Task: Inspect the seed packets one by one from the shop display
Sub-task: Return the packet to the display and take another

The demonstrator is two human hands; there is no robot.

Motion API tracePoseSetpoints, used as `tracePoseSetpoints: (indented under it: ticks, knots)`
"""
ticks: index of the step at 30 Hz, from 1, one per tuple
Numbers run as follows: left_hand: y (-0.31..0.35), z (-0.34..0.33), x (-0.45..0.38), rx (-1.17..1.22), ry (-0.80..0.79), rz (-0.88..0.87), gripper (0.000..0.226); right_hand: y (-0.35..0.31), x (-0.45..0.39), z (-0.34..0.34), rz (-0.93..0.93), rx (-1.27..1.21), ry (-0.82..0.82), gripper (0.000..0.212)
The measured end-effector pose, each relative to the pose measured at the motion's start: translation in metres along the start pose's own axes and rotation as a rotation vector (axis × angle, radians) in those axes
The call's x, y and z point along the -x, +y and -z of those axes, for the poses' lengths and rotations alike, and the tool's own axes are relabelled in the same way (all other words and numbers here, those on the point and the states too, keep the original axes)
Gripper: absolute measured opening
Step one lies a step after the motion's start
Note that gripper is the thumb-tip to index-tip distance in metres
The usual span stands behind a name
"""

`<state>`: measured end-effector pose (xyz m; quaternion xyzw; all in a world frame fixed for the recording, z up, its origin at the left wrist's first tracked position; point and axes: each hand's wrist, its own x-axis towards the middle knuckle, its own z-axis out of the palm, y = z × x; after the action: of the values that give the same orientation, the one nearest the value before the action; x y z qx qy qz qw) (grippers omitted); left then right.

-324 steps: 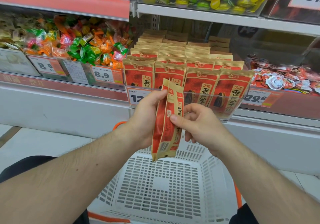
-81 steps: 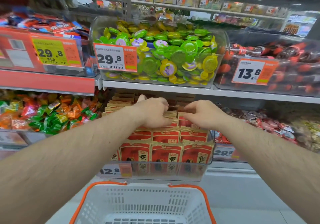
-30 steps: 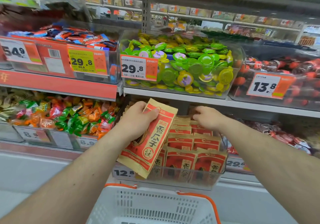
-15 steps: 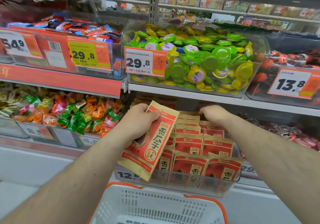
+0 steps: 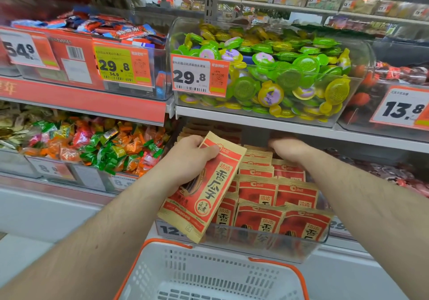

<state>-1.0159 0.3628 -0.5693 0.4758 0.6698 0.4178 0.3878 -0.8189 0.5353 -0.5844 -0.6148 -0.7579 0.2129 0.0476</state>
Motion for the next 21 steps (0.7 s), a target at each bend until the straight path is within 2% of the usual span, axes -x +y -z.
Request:
tracePoseSetpoints:
  ticks: [2,11,16,21]
  knots:
    - [0.001,0.001,0.000,-0.005,-0.003,0.002,0.022,-0.004,-0.001,-0.002,0.032,0.028,-0.053,0.029]
    - [-0.001,0.001,0.000,-0.005,-0.023,0.015,0.021,-0.007,0.001,-0.003,0.055,-0.021,-0.218,0.031]
    - [-0.001,0.001,0.001,0.005,-0.026,0.017,0.022,-0.004,0.006,0.002,0.143,0.126,-0.167,0.038]
    - [-0.001,0.002,0.002,-0.004,-0.026,0.020,0.022,0.004,0.005,0.002,0.186,0.150,-0.054,0.036]
